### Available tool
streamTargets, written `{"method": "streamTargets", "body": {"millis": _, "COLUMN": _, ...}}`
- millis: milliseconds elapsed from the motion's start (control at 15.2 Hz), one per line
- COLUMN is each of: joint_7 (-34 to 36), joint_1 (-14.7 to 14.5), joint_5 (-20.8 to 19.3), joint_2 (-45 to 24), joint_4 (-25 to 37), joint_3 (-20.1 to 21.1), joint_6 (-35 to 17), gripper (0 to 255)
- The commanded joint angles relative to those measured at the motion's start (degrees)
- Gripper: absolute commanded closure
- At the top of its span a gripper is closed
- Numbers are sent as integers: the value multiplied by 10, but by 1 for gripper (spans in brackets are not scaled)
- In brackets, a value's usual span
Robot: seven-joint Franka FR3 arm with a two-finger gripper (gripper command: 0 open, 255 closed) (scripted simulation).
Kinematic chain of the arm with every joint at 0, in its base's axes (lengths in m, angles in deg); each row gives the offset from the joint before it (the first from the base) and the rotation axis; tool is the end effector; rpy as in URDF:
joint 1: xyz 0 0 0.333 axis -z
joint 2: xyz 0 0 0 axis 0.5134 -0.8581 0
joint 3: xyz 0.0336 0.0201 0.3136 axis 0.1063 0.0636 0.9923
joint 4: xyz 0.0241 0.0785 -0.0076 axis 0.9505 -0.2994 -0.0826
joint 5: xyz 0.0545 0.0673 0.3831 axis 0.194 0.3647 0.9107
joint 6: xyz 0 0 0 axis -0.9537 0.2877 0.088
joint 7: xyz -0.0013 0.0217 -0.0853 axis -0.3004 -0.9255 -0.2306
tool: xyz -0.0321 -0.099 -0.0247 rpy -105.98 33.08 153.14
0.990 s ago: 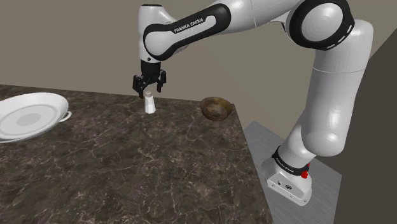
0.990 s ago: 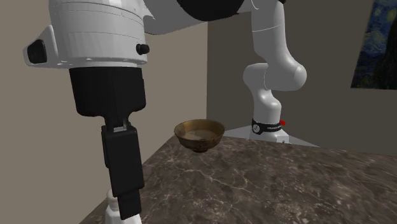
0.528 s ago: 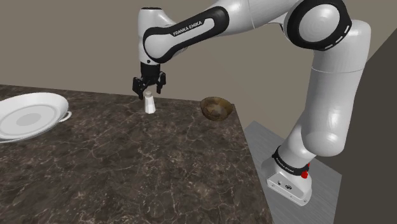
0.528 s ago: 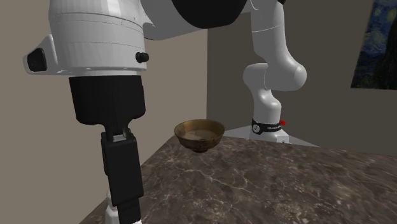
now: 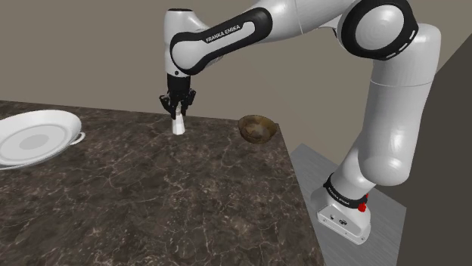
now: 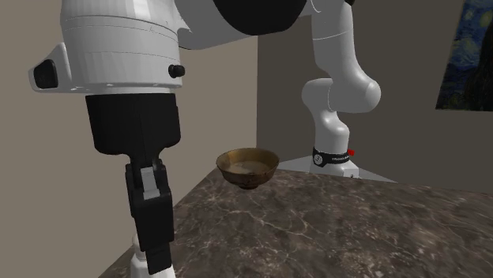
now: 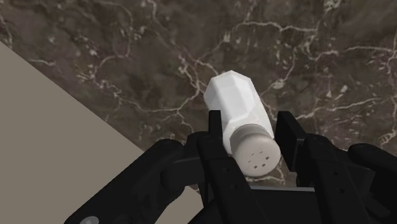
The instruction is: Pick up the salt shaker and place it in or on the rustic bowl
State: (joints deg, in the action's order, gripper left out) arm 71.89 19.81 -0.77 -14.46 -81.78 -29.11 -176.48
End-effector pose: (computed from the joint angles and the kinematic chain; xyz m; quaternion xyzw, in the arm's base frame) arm 0.6026 0.2523 0.3642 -0.9989 -0.0145 -0.0029 0.0448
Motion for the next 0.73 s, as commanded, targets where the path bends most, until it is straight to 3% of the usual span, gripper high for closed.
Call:
{"method": "streamTargets", "body": {"millis": 0, "joint_7": 0, "joint_1": 0, "joint_5": 0, "joint_2": 0, "joint_4": 0, "joint_3": 0, "joint_6": 0, "gripper": 255}}
{"method": "streamTargets", "body": {"millis": 660, "joint_7": 0, "joint_1": 2, "joint_5": 4, "joint_2": 23, "joint_4": 31, "joint_3": 2, "joint_6": 53, "gripper": 255}}
